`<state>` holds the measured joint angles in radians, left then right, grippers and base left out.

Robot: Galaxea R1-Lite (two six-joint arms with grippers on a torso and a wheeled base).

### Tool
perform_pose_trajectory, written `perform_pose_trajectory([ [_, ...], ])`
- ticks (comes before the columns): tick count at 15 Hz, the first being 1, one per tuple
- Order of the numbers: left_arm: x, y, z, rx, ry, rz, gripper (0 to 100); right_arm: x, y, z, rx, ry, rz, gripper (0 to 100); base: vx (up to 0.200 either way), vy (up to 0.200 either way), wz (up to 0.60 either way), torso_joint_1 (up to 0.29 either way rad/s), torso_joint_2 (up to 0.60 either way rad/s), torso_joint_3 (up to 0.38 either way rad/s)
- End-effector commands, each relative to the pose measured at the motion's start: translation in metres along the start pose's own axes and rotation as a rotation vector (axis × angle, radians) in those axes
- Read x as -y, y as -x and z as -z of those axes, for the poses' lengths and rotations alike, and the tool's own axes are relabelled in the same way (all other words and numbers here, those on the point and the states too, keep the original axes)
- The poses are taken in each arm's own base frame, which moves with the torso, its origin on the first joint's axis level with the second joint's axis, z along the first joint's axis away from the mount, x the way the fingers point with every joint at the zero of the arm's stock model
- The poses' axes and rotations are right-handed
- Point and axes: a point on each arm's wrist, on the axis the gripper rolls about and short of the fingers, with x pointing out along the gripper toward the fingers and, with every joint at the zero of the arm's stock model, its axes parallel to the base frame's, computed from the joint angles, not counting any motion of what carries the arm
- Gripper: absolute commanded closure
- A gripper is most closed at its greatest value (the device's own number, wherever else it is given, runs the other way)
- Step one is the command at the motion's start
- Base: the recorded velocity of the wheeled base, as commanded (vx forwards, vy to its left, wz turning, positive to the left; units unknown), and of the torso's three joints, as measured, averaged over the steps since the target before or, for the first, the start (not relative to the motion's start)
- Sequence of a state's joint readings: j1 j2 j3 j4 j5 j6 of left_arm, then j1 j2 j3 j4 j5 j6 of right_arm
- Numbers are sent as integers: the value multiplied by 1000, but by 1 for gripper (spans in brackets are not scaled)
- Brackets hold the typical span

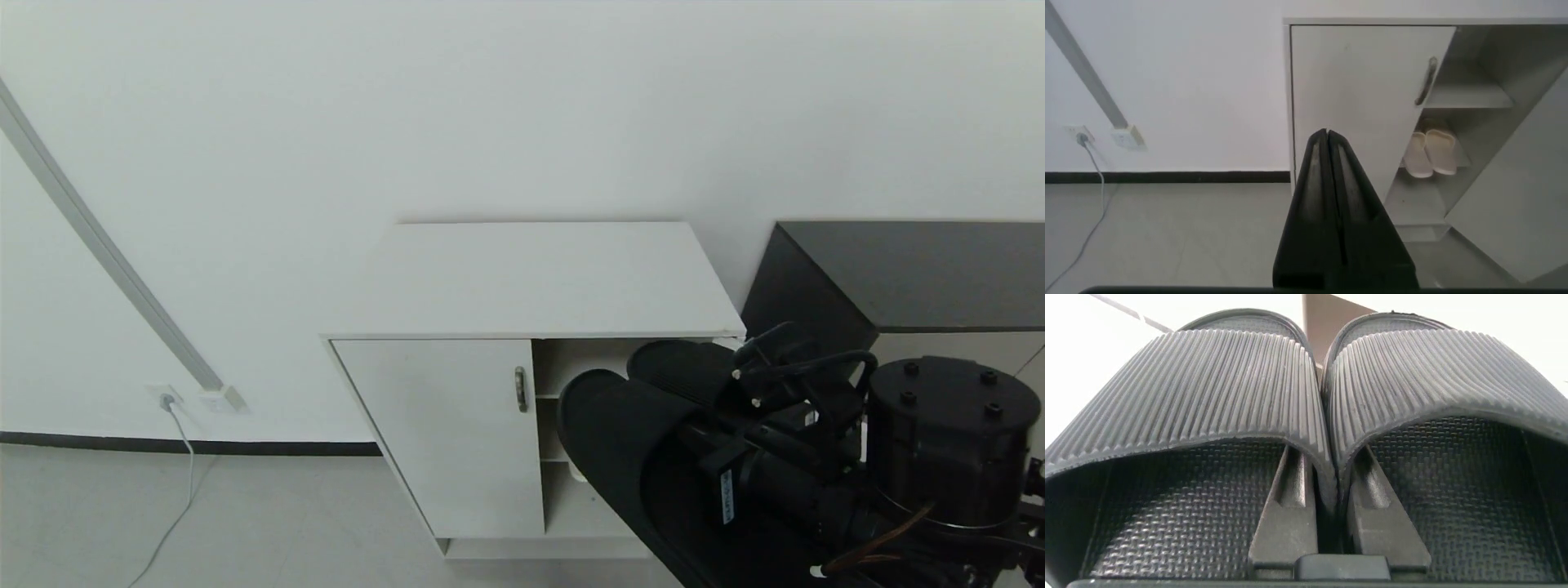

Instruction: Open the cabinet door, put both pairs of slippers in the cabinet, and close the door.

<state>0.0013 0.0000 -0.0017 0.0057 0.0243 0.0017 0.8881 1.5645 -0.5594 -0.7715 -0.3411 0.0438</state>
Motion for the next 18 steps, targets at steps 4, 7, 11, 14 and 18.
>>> perform_pose_trajectory([
  [4,0,0,0,-1,0,-1,100,1,3,-1,6,-1,-4,100,0,0,0,0,0,0],
  [7,0,0,0,-1,0,-1,100,1,3,-1,6,-1,-5,100,0,0,0,0,0,0],
  [11,0,0,0,-1,0,-1,100,-2,4,0,2,5,-16,100,0,0,0,0,0,0],
  [14,0,0,0,-2,0,-1,100,-3,5,1,1,6,-17,100,0,0,0,0,0,0],
  [18,0,0,0,1,0,-1,100,-3,4,1,-1,7,-22,100,0,0,0,0,0,0],
])
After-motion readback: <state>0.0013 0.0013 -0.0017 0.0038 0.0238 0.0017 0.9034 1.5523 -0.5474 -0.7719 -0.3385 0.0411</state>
